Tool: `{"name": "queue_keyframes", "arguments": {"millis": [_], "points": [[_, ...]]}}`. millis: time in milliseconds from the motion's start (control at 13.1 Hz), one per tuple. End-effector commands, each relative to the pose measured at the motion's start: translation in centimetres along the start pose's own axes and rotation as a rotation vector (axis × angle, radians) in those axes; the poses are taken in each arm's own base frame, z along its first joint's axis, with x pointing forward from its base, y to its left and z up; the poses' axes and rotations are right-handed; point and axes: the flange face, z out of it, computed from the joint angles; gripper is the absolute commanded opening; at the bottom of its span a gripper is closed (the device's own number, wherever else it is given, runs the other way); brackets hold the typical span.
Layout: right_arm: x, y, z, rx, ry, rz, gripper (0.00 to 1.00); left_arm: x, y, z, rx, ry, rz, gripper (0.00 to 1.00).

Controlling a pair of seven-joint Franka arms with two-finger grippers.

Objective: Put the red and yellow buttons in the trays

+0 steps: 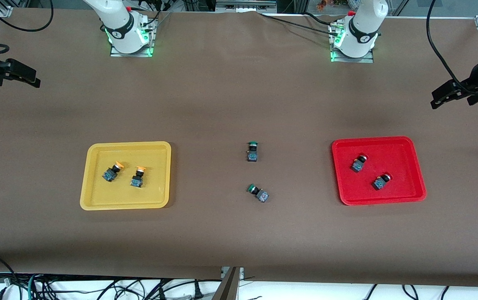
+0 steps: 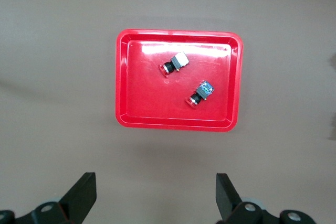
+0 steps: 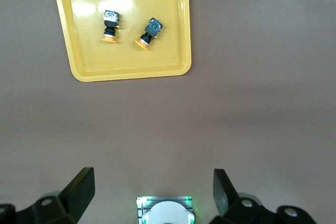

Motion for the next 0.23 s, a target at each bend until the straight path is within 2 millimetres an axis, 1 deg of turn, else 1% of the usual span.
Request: {"name": "queue_keyframes", "arguments": {"millis": [0, 153], "points": [[-0.02, 0.15, -0.56, -0.01, 0.01, -0.012, 1.0, -0.55, 0.24, -0.24, -0.016, 0.003, -0.007, 1.0], [0.07, 0.15, -0.51, -0.01, 0.011, -0.012, 1.0, -0.59, 0.39, -0.11, -0.013, -0.004, -0.004, 1.0]]}}
